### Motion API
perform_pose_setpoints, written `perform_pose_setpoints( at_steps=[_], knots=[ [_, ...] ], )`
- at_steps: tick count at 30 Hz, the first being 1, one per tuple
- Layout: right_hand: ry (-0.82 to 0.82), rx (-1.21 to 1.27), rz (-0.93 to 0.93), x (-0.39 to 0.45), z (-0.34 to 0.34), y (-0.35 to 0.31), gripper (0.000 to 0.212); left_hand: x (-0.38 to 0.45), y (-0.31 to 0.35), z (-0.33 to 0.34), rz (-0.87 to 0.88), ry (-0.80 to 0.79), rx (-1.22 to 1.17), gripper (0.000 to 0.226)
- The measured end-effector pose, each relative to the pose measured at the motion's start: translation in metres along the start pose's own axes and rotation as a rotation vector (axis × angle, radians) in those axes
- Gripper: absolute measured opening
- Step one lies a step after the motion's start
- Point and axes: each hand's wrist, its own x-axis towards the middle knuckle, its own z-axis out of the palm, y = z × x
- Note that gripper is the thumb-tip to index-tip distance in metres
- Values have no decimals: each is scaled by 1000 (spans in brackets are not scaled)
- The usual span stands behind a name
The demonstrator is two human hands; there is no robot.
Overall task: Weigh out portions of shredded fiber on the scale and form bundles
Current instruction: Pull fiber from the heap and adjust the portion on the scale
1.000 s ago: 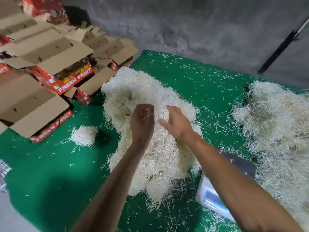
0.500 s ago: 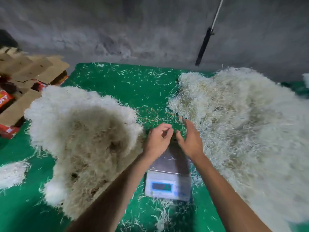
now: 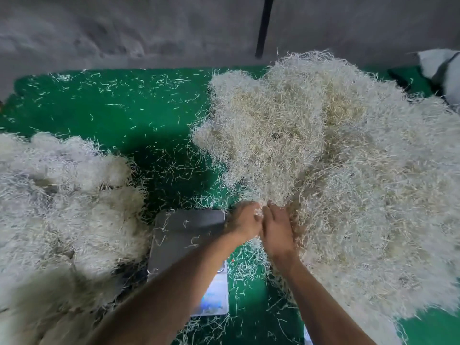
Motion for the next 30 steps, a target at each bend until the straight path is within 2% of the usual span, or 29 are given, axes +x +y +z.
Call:
perform_pose_setpoints(
  at_steps=[2, 4, 7, 9, 11, 13, 15, 16, 19, 22, 24, 25, 27, 28, 29, 30],
  knots=[
    [66, -13, -22, -4, 12, 0, 28, 2, -5, 9, -20, 53, 30, 27],
    [80, -5, -32, -6, 7, -7, 27, -2, -9, 7, -117, 64, -23, 14],
    [27, 145, -17, -10, -30, -27, 41, -12, -1, -19, -217, 94, -291, 23],
    [134, 272, -92, -13, -63, -45, 37, -32, 14, -48, -200, 186, -488, 25],
    [280, 418, -170, -15, -98, -73, 31, -58, 32, -80, -89, 209, -632, 20],
    [380, 552, -223, -18, -134, -105, 27, -84, 55, -109, 26, 74, -828, 17],
    [338, 650, -273, -25, -164, -130, 31, -102, 82, -140, 2, -102, -1040, 26],
    [286, 634, -302, -30, -176, -138, 37, -108, 97, -153, -26, -134, -1077, 34],
    [269, 522, -310, -46, -198, -142, 72, -133, 140, -195, -27, -81, -933, 64],
    [238, 504, -209, -63, -204, -132, 115, -148, 170, -234, 67, 4, -919, 71],
    [183, 311, -163, -69, -202, -124, 124, -153, 183, -252, 174, 8, -855, 83],
    [176, 222, -134, -68, -202, -120, 114, -155, 189, -257, 233, 3, -776, 85],
    [221, 104, -100, -58, -209, -115, 60, -155, 193, -259, 416, 24, -488, 81],
    [254, 102, -105, -53, -219, -116, 35, -156, 189, -258, 494, 31, -209, 82],
    [296, 124, -132, -50, -231, -121, 25, -153, 183, -255, 524, 43, 133, 89],
    [342, 145, -184, -48, -244, -127, 26, -148, 176, -250, 495, 59, 457, 102]
  ],
)
